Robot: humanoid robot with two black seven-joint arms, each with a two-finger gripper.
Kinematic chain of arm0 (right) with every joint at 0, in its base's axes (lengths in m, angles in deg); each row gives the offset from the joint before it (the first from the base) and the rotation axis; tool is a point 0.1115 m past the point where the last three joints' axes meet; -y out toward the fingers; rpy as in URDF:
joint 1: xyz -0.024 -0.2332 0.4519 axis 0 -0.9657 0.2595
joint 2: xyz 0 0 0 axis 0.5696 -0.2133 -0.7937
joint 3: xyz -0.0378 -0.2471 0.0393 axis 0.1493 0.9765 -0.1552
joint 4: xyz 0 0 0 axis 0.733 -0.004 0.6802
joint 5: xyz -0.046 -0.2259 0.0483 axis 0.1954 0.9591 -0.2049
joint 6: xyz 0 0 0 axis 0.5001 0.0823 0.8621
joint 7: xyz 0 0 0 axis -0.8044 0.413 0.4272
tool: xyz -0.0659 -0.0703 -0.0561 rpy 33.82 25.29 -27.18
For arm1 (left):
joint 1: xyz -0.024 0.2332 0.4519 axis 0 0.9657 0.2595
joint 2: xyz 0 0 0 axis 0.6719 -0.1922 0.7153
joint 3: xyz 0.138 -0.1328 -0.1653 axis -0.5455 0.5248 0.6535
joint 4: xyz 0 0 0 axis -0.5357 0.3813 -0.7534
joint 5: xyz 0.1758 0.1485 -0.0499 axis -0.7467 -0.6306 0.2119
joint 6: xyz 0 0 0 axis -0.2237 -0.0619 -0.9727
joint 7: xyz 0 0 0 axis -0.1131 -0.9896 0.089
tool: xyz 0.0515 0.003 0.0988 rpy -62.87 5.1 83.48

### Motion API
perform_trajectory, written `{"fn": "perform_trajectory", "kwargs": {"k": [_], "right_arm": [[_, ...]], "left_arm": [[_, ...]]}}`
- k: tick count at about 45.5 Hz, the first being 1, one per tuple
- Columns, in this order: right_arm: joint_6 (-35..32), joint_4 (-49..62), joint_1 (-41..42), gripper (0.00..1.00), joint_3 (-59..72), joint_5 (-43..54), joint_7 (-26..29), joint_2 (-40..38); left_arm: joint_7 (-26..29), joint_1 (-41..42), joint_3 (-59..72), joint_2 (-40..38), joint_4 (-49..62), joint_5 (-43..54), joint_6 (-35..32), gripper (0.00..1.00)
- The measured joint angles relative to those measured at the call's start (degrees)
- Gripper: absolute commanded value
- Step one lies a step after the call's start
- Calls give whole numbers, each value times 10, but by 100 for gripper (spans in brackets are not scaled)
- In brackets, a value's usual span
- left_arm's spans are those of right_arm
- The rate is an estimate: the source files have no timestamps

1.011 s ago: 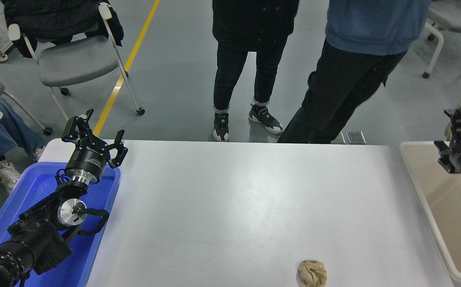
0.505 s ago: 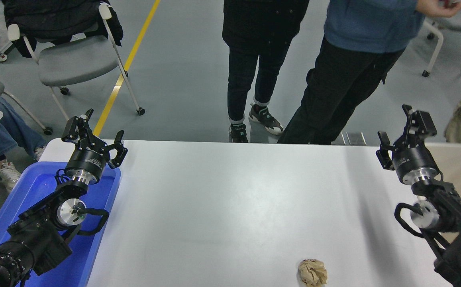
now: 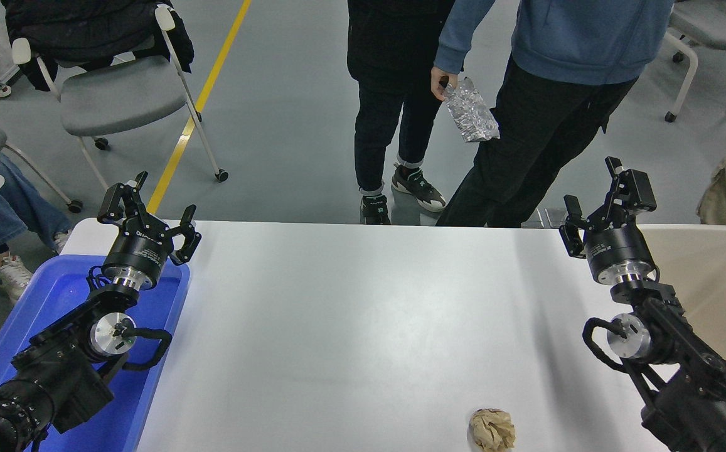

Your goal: Dispose of the paper cup in the dustbin

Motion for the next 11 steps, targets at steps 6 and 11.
{"fn": "perform_trajectory", "kwargs": {"k": [6, 11], "right_arm": [[1, 7, -1, 99, 2, 1, -1, 6], [1, 11, -3, 99, 3, 2, -1, 13]], "left_arm": [[0, 0, 0, 0, 0, 0, 0, 100], [0, 0, 0, 0, 0, 0, 0, 100]]}}
